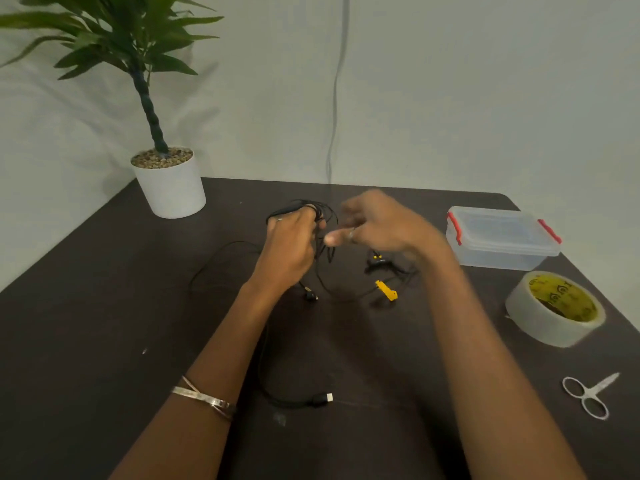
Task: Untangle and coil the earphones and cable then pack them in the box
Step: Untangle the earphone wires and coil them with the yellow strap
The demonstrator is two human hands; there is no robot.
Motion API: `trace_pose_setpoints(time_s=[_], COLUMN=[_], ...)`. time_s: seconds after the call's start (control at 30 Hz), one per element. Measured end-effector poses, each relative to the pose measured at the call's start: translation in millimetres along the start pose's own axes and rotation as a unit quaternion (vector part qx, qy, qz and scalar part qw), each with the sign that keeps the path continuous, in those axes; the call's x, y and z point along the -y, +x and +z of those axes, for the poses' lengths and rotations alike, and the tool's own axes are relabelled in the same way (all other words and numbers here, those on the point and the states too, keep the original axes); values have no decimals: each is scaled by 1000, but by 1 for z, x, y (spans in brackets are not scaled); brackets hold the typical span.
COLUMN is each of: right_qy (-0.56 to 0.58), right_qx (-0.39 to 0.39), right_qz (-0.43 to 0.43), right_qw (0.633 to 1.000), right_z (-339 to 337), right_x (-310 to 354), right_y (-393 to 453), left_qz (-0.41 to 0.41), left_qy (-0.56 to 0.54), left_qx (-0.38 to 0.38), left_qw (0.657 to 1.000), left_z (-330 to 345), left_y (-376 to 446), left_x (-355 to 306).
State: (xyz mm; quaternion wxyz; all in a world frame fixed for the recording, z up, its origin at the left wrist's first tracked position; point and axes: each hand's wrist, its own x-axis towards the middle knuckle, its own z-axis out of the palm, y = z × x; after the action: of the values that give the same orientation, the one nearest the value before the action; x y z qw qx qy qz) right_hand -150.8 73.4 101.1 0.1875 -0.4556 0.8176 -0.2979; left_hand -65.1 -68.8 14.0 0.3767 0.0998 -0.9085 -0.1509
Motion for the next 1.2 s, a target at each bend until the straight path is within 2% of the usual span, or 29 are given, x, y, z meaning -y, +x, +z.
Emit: trace_pose_setpoints(time_s=[0.1,0.23,0.3,0.37,0.43,0.5,0.53,0.63,0.7,0.77,0.83,0.87,0.93,0.97,1.03,1.1,1.2], right_qy=[102,222,242,321,475,584,585,451,319,159,110,134,160,159,201,275,328], right_qx=[24,37,67,65,7,-103,-171,-330,-375,-387,-355,-296,-116,-48,1,-13,-23], right_qz=[5,22,13,18,42,63,80,156,197,176,39,-38,-129,-145,-134,-109,-88], right_qw=[995,974,968,945,879,803,788,814,848,891,927,945,972,976,970,955,940], right_z=[24,22,11,-4,-23,-43,-50,-58,-50,-41,-39,-38,-30,-23,-10,-6,-12], right_x=[-4,-11,-16,-23,-30,-41,-47,-71,-85,-84,-64,-50,-24,-16,-9,-8,-16], right_y=[12,14,10,3,-2,-6,-7,-7,-6,-9,-20,-25,-38,-41,-42,-46,-53], left_qz=[13,6,-9,-59,-153,-226,-248,-281,-294,-321,-344,-350,-353,-351,-345,-339,-330], left_qy=[1,21,-13,-96,-211,-344,-412,-582,-637,-628,-612,-614,-617,-612,-598,-594,-627], left_qx=[6,-9,-10,12,65,125,154,238,278,292,295,297,303,306,314,326,331], left_qw=[1000,1000,1000,994,963,903,863,725,656,646,648,642,635,639,652,653,623], left_z=[-5,-7,-7,-9,-15,-21,-25,-34,-39,-43,-47,-50,-60,-66,-77,-88,-100], left_y=[-3,-3,-4,-5,-5,-4,-4,0,2,6,9,10,10,10,9,5,-3], left_x=[7,16,18,19,15,9,6,-5,-17,-27,-39,-44,-54,-58,-64,-68,-68])
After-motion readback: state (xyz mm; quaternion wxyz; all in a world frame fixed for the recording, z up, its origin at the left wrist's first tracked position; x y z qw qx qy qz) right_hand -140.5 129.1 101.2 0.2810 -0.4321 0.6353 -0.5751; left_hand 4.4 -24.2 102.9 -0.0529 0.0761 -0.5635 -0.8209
